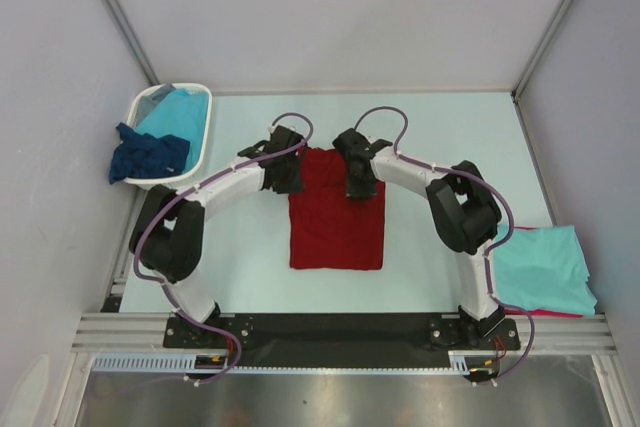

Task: Fold and stack the t-shirts
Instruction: Fold the folded rectangular tshirt in 1/3 of the way

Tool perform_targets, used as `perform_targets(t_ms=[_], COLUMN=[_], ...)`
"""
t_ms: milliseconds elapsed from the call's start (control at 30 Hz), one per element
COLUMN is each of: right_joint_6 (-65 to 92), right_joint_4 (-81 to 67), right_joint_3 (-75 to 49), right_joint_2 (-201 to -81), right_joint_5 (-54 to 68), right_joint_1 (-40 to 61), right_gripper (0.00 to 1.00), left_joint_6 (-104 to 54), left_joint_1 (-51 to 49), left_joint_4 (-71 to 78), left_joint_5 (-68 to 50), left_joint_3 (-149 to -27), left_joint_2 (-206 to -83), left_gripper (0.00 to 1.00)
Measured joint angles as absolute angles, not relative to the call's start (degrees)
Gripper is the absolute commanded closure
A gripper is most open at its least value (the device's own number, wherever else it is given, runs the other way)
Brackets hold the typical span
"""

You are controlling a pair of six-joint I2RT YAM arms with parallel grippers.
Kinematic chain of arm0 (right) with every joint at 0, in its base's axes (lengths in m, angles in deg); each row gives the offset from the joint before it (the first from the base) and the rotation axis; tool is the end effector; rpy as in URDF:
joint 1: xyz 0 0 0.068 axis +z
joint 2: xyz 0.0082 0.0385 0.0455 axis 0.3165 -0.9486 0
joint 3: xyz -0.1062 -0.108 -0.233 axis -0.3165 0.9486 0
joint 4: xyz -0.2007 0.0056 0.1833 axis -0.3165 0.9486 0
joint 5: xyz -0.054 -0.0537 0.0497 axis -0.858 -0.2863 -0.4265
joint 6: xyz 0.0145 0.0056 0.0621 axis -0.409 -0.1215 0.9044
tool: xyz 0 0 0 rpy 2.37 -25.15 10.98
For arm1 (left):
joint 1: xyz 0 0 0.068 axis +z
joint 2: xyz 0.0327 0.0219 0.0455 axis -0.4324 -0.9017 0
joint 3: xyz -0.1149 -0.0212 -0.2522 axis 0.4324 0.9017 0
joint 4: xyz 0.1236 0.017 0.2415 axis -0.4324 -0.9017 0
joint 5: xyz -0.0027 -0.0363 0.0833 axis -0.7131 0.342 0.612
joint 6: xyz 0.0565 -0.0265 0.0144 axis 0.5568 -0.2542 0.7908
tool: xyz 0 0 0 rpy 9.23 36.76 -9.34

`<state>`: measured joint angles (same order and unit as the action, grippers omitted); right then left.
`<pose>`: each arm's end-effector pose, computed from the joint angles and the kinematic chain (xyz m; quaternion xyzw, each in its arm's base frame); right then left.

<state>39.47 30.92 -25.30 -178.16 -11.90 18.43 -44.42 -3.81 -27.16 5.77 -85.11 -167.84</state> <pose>0.3605 0.2587 0.1595 -0.0176 0.9779 0.0278 0.2063 0.3318 -0.1809 0.2031 -0.0325 0.9584 -0.0945 0.2673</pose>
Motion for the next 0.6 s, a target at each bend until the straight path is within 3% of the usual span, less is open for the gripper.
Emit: perform_targets(t_ms=[133,300,600], right_joint_6=[39.49,39.73,44.45], right_joint_4=[30.57,32.58,34.81], right_joint_3=[-24.67,-22.96,-5.48], right_joint_2=[-177.76,-172.30,-147.58], right_joint_5=[-12.21,-13.59,-15.42], right_joint_1=[18.24,18.06,20.86], right_gripper=[0.61,0.59,0.57], left_joint_6=[-44.42,-44.40,-44.99], left_joint_1=[-3.88,-3.88,-6.15], left_joint_4=[-27.18,-28.56,-30.13], left_joint_5=[5.71,6.52,6.60], left_joint_3=[-85.00,-84.52,-70.71], left_joint_2=[-168.04,-163.82,-139.64], left_gripper=[0.79,0.77,0.75])
